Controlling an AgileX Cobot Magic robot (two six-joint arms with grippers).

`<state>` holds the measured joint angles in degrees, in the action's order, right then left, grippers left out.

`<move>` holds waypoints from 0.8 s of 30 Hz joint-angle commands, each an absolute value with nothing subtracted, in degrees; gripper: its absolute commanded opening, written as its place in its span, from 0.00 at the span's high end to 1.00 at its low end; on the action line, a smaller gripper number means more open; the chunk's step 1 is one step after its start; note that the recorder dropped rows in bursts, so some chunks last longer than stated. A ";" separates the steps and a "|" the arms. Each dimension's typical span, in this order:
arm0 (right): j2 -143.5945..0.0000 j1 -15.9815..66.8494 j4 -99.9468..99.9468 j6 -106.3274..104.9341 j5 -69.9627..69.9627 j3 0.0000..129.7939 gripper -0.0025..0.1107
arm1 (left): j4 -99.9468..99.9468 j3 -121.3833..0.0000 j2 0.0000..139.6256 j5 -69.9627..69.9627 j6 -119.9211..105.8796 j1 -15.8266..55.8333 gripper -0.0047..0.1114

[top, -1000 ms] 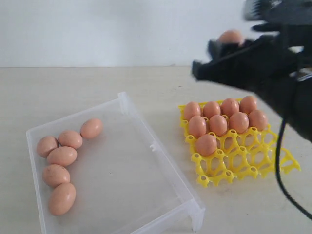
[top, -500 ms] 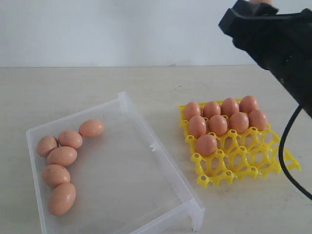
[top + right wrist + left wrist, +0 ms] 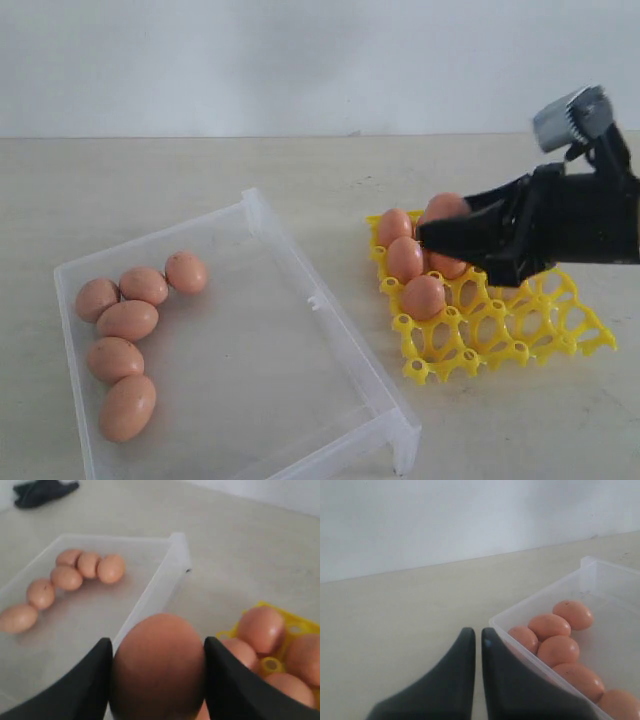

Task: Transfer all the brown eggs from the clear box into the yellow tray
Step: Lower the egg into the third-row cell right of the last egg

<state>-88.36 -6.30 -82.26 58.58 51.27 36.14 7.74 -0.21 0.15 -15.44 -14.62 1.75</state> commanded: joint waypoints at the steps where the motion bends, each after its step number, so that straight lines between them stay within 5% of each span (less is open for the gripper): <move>1: -91.63 -3.31 -84.03 53.23 47.20 36.63 0.98 | 8.14 0.00 0.00 -15.00 -14.59 1.92 0.92; 8: -92.15 -3.43 -79.99 52.24 33.42 36.63 0.98 | 8.14 0.00 0.00 -15.00 -14.59 1.92 0.92; 24: -97.80 -3.43 -69.02 48.84 34.51 36.63 0.98 | 8.14 0.00 0.00 -15.00 -14.59 1.92 0.92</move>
